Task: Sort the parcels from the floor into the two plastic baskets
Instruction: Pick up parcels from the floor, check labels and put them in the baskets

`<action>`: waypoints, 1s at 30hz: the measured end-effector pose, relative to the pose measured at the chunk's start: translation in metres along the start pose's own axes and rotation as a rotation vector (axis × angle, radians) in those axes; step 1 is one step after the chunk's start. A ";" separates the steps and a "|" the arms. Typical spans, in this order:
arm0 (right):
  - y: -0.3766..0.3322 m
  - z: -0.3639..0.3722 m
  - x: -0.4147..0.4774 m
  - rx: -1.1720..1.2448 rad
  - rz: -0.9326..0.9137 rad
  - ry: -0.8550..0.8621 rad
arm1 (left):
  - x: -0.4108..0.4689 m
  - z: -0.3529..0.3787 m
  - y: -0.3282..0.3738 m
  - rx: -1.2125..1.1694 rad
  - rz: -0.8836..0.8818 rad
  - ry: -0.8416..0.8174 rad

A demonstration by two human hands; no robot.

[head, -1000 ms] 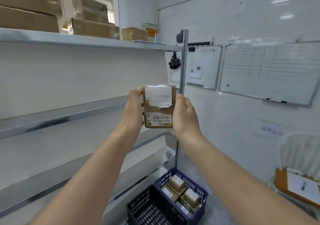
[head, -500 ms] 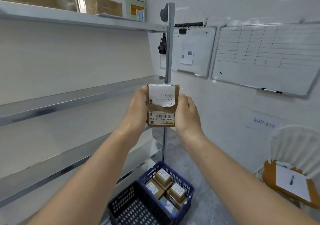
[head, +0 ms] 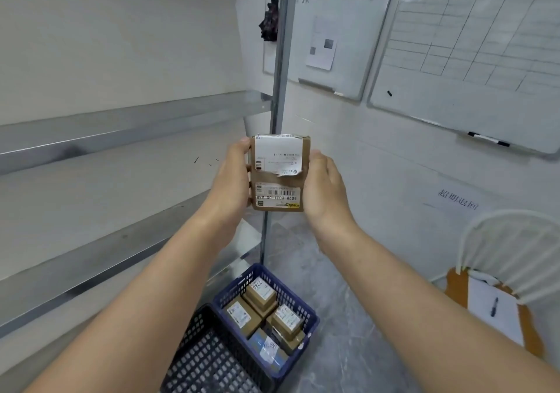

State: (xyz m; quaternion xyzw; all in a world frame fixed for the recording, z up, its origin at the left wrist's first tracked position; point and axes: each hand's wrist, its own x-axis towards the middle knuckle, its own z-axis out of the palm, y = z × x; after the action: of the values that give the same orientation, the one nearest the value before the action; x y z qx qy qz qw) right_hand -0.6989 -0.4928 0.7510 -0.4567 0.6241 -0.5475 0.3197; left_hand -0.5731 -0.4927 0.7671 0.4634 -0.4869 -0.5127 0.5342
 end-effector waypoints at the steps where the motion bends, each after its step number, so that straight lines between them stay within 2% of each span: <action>1: 0.006 -0.002 0.014 0.001 -0.001 -0.011 | 0.010 0.008 -0.004 0.013 -0.007 0.008; 8: 0.060 -0.025 0.123 0.014 -0.003 -0.204 | 0.073 0.078 -0.040 0.048 -0.052 0.097; 17: 0.125 -0.032 0.221 -0.021 0.042 -0.488 | 0.126 0.152 -0.095 0.076 -0.142 0.398; 23: 0.148 -0.001 0.227 -0.060 0.074 -0.607 | 0.135 0.132 -0.119 0.111 -0.213 0.512; 30: 0.180 0.074 0.221 -0.151 0.104 -0.675 | 0.161 0.058 -0.177 0.049 -0.285 0.590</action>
State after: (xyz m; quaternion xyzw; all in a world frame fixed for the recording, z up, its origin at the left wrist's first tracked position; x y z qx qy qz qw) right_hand -0.7560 -0.7282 0.5829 -0.6020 0.5443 -0.3010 0.5008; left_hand -0.6476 -0.6616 0.6036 0.6682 -0.2534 -0.4142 0.5637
